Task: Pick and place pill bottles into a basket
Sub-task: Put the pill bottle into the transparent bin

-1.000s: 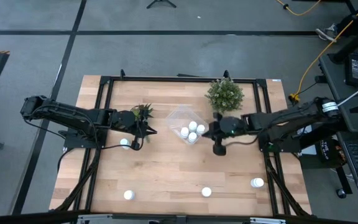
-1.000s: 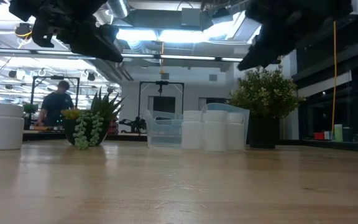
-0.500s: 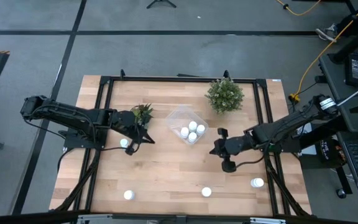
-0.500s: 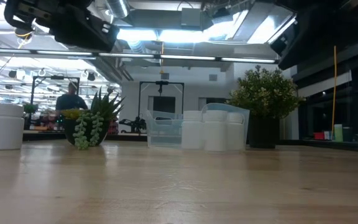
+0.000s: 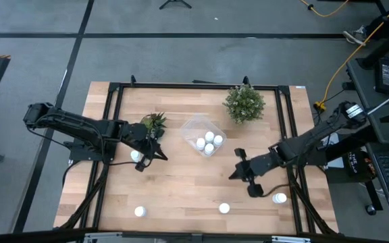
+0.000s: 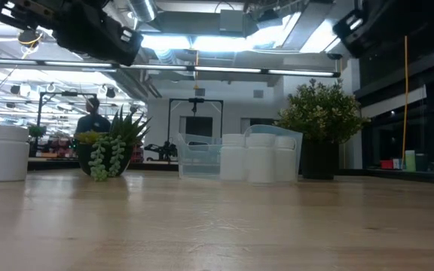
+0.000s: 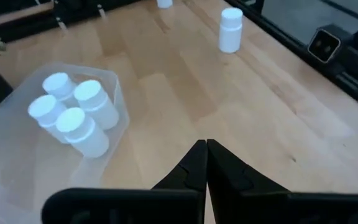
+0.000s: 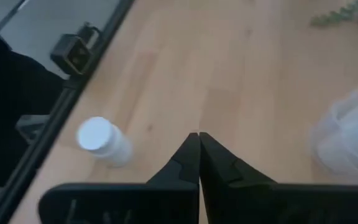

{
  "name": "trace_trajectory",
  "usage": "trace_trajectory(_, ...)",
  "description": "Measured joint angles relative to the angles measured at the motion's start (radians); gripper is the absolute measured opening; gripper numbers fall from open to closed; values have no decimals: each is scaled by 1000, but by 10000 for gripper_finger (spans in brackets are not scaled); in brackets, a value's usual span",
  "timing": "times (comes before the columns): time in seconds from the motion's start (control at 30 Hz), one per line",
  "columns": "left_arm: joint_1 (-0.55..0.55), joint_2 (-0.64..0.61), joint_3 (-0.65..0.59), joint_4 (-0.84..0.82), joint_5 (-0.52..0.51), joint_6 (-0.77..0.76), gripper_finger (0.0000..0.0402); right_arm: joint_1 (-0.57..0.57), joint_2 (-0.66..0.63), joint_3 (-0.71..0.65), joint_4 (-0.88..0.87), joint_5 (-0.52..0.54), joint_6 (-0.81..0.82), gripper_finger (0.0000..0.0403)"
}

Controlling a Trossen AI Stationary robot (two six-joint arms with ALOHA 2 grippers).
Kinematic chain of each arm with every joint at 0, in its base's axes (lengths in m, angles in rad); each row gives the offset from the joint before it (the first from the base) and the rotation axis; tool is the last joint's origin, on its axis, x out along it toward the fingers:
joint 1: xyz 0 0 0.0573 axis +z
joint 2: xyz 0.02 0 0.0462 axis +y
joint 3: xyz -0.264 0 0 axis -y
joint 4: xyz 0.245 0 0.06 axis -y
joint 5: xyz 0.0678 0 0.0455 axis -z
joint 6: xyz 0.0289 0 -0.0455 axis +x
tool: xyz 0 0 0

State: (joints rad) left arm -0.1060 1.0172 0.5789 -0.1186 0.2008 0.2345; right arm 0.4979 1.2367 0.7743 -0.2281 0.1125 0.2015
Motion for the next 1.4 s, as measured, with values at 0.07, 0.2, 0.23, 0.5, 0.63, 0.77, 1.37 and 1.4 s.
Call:
trace_trajectory(0.07, -6, 10, 1, 37, 0, 14, 2, 35, 11, 13, 1, 17, 9, 2)
trace_trajectory(0.2, -11, 33, 0, 81, 0, 20, 2, 99, 61, 60, -22, 76, 63, 1)
trace_trajectory(0.23, -11, 38, 0, 89, -1, 20, 3, 112, 79, 78, -43, 81, 79, 1)
trace_trajectory(0.5, -11, 80, 1, 132, -2, -35, 2, 205, 269, 270, -272, 81, 244, 0)
trace_trajectory(0.63, -11, 96, 1, 130, -1, -41, 5, 238, 329, 355, -339, 82, 371, 0)
trace_trajectory(0.77, -11, 109, 1, 126, 0, -41, 5, 270, 384, 400, -344, 81, 414, 0)
trace_trajectory(1.37, -11, 134, 1, 122, 3, -39, 6, 284, 478, 429, -339, 106, 370, 47)
trace_trajectory(1.4, -11, 134, 1, 122, 3, -39, 6, 283, 478, 429, -338, 121, 349, 56)
